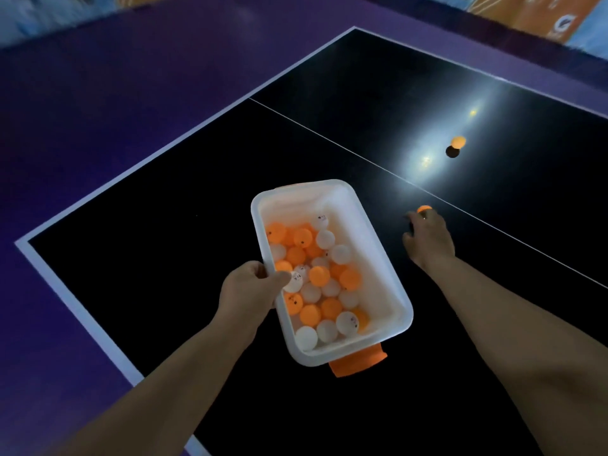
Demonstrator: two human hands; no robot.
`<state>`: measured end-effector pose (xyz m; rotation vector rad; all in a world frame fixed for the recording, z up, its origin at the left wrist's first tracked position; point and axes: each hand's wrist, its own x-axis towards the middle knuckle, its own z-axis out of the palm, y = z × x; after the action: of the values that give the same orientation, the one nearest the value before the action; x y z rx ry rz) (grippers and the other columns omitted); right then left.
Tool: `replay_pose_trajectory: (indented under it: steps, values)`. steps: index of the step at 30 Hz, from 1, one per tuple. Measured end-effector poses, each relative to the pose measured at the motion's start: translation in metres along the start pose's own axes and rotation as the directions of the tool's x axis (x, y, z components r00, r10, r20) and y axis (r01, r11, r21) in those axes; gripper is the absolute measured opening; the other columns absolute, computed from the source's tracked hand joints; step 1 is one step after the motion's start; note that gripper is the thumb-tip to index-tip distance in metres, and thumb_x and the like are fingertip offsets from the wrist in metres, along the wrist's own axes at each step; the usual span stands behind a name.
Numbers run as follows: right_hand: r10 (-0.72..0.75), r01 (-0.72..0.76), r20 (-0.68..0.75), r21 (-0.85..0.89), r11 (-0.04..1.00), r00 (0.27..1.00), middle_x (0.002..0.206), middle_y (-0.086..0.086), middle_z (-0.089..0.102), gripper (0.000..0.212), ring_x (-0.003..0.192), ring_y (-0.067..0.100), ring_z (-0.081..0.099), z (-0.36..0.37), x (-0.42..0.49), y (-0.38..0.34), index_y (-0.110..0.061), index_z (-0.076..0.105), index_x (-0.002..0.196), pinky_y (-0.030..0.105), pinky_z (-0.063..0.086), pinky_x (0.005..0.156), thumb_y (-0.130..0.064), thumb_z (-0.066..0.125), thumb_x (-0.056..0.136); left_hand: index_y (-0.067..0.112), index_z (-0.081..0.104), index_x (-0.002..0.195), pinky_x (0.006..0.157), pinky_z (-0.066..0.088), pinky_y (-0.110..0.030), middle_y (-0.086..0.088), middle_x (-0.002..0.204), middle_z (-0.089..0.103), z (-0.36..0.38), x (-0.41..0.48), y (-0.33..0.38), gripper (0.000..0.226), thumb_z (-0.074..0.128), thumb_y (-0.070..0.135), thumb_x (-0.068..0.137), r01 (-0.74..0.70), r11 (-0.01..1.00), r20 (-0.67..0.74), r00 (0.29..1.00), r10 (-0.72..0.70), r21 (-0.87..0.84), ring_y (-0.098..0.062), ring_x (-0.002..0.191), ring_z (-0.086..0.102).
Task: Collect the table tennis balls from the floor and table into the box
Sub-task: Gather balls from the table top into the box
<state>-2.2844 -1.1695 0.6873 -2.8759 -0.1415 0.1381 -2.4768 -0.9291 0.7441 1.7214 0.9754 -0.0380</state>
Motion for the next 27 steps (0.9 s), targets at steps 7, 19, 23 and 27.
replay_pose_trajectory:
  steps: [7,19,23,27]
  values:
    - [0.068,-0.067,0.008,-0.067,0.995,0.998,0.147,0.013,0.025,0.047,0.134,0.034,0.019,0.023,0.049,0.008,-0.019,0.053,0.129,0.044,0.023,0.109,-0.012,0.057,0.083,0.008,0.062,0.087,0.073,0.060,-0.049,-0.018,0.089,0.070,0.008,0.019,0.006,0.023,0.073,0.026,0.079,0.028,0.999,-0.033,0.999,-0.030,-0.032,-0.031,0.081,0.069]
    - [0.141,-0.145,0.052,0.091,0.985,0.989,0.133,0.022,0.035,0.043,0.113,0.044,0.045,0.027,0.053,0.031,-0.014,0.055,0.128,0.040,0.038,0.097,0.000,0.049,0.087,0.008,0.063,0.085,0.073,0.059,-0.052,-0.018,0.089,0.071,0.000,0.024,-0.006,0.022,0.074,0.024,0.076,0.083,0.996,-0.054,0.995,-0.085,-0.046,-0.033,0.082,0.070]
    - [0.076,-0.046,-0.088,0.304,0.952,0.993,0.119,0.021,0.048,0.036,0.099,0.038,0.055,0.011,0.030,0.003,-0.013,0.056,0.123,0.035,0.041,0.086,-0.016,0.060,0.087,0.007,0.063,0.085,0.074,0.058,-0.053,-0.019,0.090,0.070,-0.005,0.018,-0.005,0.021,0.074,0.023,0.076,0.079,0.995,-0.042,0.996,-0.081,-0.062,-0.034,0.083,0.069]
    - [0.027,0.133,-0.283,0.531,0.837,0.959,0.086,0.001,0.061,0.024,0.072,0.010,0.054,-0.018,-0.006,-0.051,-0.016,0.062,0.100,0.023,0.041,0.072,-0.034,0.061,0.085,0.007,0.062,0.085,0.075,0.059,-0.051,-0.020,0.091,0.070,-0.018,0.016,-0.005,0.021,0.074,0.022,0.077,0.070,0.994,-0.028,0.997,-0.073,-0.087,-0.033,0.083,0.069]
